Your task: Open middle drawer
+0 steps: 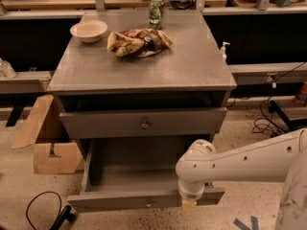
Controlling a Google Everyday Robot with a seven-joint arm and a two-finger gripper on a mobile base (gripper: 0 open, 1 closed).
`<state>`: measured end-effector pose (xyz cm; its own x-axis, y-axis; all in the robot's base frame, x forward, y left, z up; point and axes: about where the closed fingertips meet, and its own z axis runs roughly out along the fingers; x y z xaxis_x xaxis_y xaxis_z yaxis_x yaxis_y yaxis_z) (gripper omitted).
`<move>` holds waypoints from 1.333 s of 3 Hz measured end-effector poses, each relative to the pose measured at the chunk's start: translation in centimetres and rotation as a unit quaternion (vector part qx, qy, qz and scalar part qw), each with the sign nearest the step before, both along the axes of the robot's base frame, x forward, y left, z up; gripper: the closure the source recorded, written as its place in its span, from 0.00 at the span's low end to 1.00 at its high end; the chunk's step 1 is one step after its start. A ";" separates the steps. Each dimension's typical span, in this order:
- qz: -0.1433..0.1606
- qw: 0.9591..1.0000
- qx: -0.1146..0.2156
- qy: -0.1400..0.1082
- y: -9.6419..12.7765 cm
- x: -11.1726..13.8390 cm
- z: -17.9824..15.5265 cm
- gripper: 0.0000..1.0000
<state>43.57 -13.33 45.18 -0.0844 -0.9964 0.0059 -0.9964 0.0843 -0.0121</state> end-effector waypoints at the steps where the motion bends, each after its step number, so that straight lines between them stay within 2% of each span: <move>1: 0.000 1.000 0.000 0.001 0.0 -0.1 -0.1 0.00; 2: 0.005 1.000 -0.007 -0.004 0.1 0.4 0.4 0.03; 3: 0.021 0.999 -0.030 -0.024 0.4 2.2 2.3 0.26; 4: 0.036 0.997 -0.027 -0.058 1.1 5.1 3.9 0.57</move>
Offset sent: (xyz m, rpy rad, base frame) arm 0.0008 0.0026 -0.0016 0.0001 0.0050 0.0117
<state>48.66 -12.23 49.07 -0.0168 -0.9984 0.0536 -0.9915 0.0097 -0.1299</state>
